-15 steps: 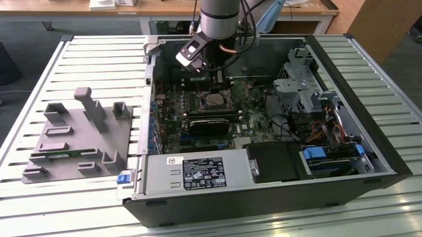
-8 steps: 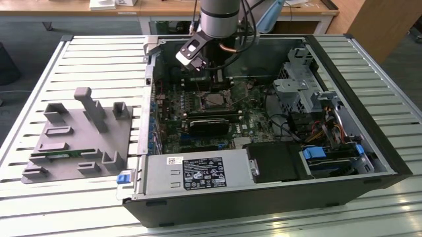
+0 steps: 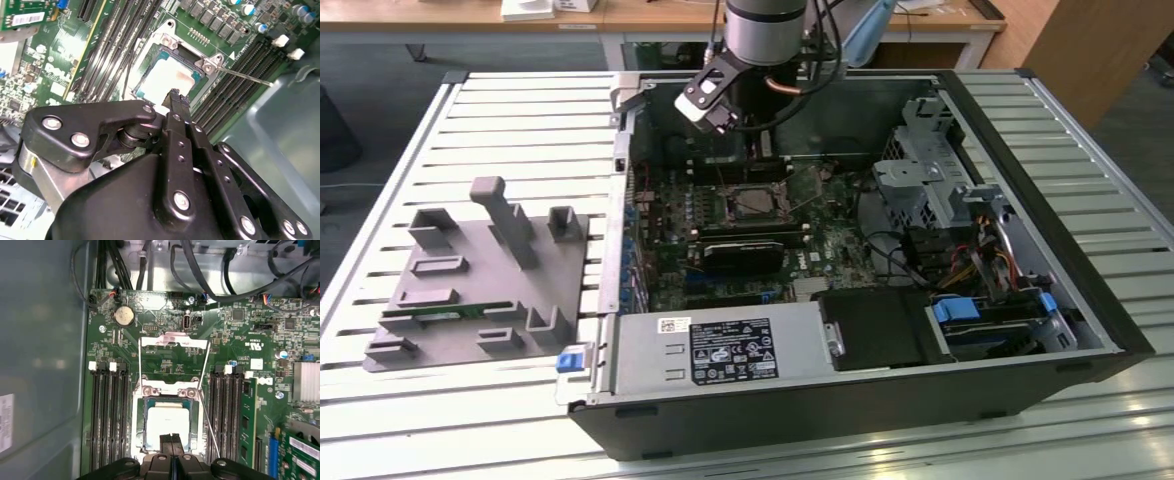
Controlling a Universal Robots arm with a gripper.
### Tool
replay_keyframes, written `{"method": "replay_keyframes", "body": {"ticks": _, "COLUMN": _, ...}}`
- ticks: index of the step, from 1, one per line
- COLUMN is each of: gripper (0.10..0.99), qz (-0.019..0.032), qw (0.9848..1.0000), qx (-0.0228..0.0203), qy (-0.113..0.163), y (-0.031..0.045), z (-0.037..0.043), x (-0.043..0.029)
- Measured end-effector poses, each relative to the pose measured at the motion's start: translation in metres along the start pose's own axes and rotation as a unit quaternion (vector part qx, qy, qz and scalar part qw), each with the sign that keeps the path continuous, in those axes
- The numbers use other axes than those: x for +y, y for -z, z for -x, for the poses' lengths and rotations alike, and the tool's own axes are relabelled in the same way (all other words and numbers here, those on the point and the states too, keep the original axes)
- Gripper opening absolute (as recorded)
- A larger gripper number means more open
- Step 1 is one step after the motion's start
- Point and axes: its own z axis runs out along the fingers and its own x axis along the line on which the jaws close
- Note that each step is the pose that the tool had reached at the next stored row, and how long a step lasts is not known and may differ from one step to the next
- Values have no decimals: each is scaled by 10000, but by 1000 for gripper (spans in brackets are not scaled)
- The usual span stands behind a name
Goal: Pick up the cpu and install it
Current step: 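Close the cpu cover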
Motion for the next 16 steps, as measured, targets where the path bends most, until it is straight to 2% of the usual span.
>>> {"method": "replay_keyframes", "body": {"ticks": 7, "gripper": 106, "qz": -1, "qw": 10000, "qx": -26, "qy": 1, "y": 113, "z": 0, "x": 3}}
{"method": "replay_keyframes", "body": {"ticks": 9, "gripper": 106, "qz": 0, "qw": 10000, "qx": -36, "qy": 0, "y": 116, "z": 11, "x": 2}}
{"method": "replay_keyframes", "body": {"ticks": 14, "gripper": 106, "qz": -1, "qw": 10000, "qx": -64, "qy": 0, "y": 115, "z": 107, "x": 1}}
{"method": "replay_keyframes", "body": {"ticks": 16, "gripper": 106, "qz": -2, "qw": 10000, "qx": -67, "qy": 0, "y": 113, "z": 110, "x": 32}}
